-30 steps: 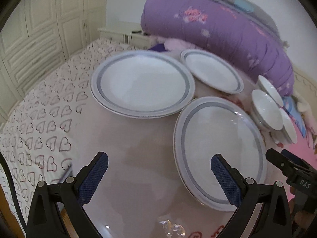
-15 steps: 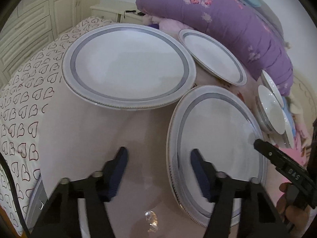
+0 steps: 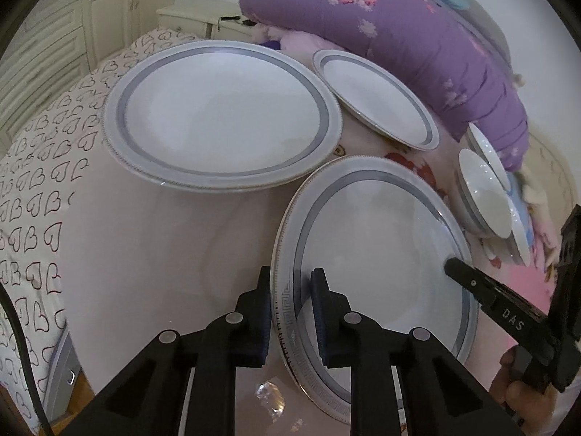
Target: Organize plates and bowls
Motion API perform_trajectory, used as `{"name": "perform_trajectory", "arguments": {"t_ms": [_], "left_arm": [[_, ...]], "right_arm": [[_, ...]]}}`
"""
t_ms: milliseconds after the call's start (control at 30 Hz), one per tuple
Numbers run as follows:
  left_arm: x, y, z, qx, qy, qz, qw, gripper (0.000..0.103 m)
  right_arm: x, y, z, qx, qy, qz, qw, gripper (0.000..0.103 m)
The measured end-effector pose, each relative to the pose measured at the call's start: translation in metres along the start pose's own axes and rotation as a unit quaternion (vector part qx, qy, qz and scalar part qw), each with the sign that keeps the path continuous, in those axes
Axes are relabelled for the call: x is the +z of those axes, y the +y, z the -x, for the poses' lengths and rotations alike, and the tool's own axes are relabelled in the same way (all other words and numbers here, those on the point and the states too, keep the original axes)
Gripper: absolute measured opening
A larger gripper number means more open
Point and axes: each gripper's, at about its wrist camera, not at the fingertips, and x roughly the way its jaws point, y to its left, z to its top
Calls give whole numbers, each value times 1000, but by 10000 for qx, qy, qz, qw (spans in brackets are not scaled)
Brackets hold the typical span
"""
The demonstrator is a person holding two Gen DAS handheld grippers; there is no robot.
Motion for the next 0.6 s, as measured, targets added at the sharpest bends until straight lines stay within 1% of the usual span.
{"name": "perform_trajectory", "arguments": {"t_ms": [100, 200, 333, 600], "left_arm": [[-3, -1, 2, 54, -42, 9, 10000, 16], [-12, 7, 7, 102, -63, 39, 9999, 17], [-17, 11, 15, 186, -158, 59, 9997, 18], [-48, 19, 46, 238, -251, 128, 9993, 18]], "right_arm": [[-10, 6, 5, 59, 31, 22, 10000, 25], [-20, 16, 11, 120, 40, 110, 9999, 25], [-33, 29, 20, 207, 49, 228, 9995, 25], [-55, 52, 34, 298, 51, 410, 9987, 25]]}}
